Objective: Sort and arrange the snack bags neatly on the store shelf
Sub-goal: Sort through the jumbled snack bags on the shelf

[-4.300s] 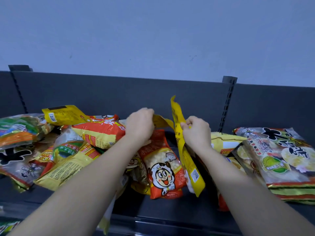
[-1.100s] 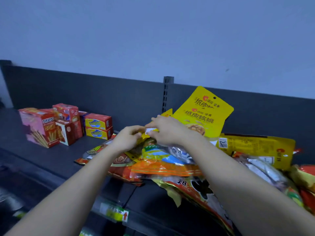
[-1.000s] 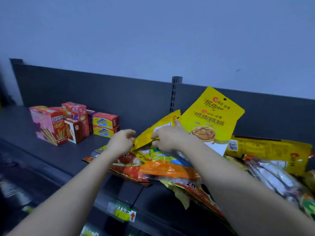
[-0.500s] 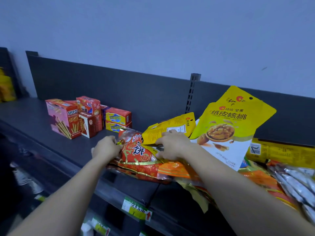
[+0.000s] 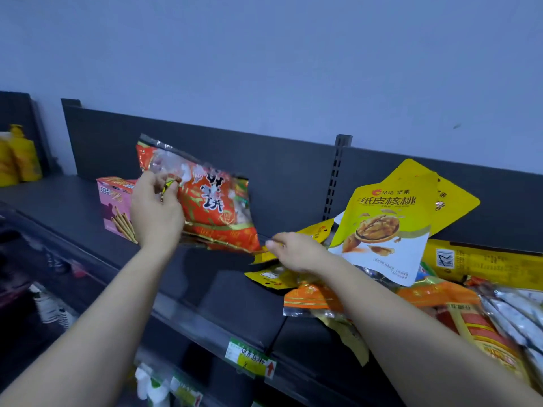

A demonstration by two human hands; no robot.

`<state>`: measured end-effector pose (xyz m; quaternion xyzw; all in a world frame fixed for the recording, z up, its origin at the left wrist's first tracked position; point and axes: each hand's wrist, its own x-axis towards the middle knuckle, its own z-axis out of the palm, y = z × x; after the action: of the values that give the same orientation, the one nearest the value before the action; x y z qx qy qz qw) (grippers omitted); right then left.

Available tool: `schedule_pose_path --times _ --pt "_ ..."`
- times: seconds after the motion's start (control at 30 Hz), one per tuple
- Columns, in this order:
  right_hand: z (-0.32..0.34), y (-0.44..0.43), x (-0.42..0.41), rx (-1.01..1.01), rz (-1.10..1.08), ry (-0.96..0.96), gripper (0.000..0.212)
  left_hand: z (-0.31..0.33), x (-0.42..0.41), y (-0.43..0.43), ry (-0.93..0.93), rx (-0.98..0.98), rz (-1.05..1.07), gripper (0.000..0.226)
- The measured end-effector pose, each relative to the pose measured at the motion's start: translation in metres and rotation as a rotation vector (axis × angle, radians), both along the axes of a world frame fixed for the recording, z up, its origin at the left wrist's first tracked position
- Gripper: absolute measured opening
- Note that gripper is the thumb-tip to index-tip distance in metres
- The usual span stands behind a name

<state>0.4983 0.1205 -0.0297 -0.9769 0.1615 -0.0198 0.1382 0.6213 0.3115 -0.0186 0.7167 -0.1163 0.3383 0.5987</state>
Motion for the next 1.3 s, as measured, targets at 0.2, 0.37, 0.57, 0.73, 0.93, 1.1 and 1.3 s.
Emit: schedule_pose_path --times 0.2,0.37,0.57,0.73,0.93,1.1,1.3 --pt "0.023 0.009 -0.001 0.890 -0.107 -0.516 0.100 0.019 -0.026 -0.012 -0.025 -0.272 -0.210 0.031" --pt "0.043 -0.002 -0.039 0.879 -0.151 -0.850 0.056 0.025 -0.045 -0.036 -0.018 -0.399 -0.449 0.028" --pt "0.057 -0.021 -0.101 0.589 -0.233 -1.043 0.055 0.029 -0.071 -0.075 0.009 -0.303 -0.569 0.025" --pt "0.049 -0.035 -0.143 0.417 -0.348 -1.011 0.074 0.003 -0.093 -0.108 0.172 -0.099 -0.643 0.030" --pt "0.047 -0.048 -0.194 0.394 -0.359 -1.002 0.071 0.002 -0.144 -0.124 0.166 -0.141 -0.680 0.031" --pt "0.050 -0.060 -0.247 0.363 -0.370 -1.052 0.068 0.012 -0.191 -0.145 0.169 -0.189 -0.742 0.029" --pt "0.057 -0.078 -0.329 0.365 -0.393 -1.018 0.072 0.024 -0.267 -0.175 0.140 -0.173 -0.775 0.029"
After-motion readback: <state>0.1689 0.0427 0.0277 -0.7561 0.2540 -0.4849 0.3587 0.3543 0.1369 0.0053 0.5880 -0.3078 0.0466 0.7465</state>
